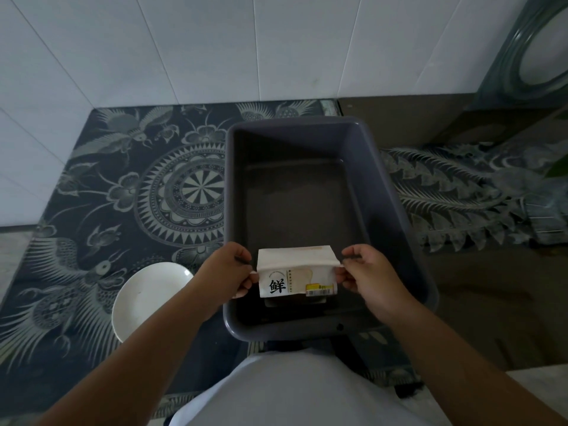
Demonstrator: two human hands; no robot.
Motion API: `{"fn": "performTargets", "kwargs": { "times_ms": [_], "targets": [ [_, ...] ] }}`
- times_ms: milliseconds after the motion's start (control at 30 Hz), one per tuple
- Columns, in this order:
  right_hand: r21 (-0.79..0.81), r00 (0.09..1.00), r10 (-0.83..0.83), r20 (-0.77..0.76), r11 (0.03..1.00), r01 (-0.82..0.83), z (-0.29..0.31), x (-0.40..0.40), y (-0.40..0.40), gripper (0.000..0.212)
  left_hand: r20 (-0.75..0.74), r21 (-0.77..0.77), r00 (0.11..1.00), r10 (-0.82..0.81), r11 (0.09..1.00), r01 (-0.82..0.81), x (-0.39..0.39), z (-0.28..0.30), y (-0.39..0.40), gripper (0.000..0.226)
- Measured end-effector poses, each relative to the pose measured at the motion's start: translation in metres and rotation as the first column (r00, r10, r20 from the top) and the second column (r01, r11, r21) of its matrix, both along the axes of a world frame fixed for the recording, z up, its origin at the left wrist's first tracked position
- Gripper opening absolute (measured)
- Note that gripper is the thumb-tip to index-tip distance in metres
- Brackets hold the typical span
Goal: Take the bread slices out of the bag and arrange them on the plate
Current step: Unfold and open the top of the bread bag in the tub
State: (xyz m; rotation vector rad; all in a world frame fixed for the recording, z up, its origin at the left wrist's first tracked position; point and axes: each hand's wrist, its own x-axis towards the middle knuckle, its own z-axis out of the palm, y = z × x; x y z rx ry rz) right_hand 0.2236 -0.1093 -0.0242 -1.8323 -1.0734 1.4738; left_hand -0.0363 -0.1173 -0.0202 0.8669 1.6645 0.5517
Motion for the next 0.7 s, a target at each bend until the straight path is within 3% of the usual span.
{"fn": "performTargets", "kwargs": {
  "times_ms": [233,433,567,700],
  "targets": [
    [-0.048,0.992,-0.085,-0.092,0.996,0.081,-0.005,-0.001,-0.005,0.016,0.005,0.019,1.000,0.002,1.000,-0.002,-0.001,-0.003,-0.004,0.021],
    [0.060,0.999,0.004,-0.042,0.998,-0.002,-0.002,0.007,-0.011,0.018,-0.186,0.158,0.979,-0.086,0.980,0.116,-0.001,-0.002,-0.015,0.018],
    [0.134,0.997,0.066,-0.046,0.989,-0.059,0.002,0.007,-0.014,0.016,-0.203,0.201,0.975,-0.093,0.970,0.135,0.003,0.005,-0.020,0.015],
    [0.196,0.991,0.125,-0.049,0.974,-0.113,0.004,0.004,-0.015,0.020,-0.313,0.312,0.940,-0.138,0.920,0.239,0.003,0.011,-0.023,0.028]
  ]
}}
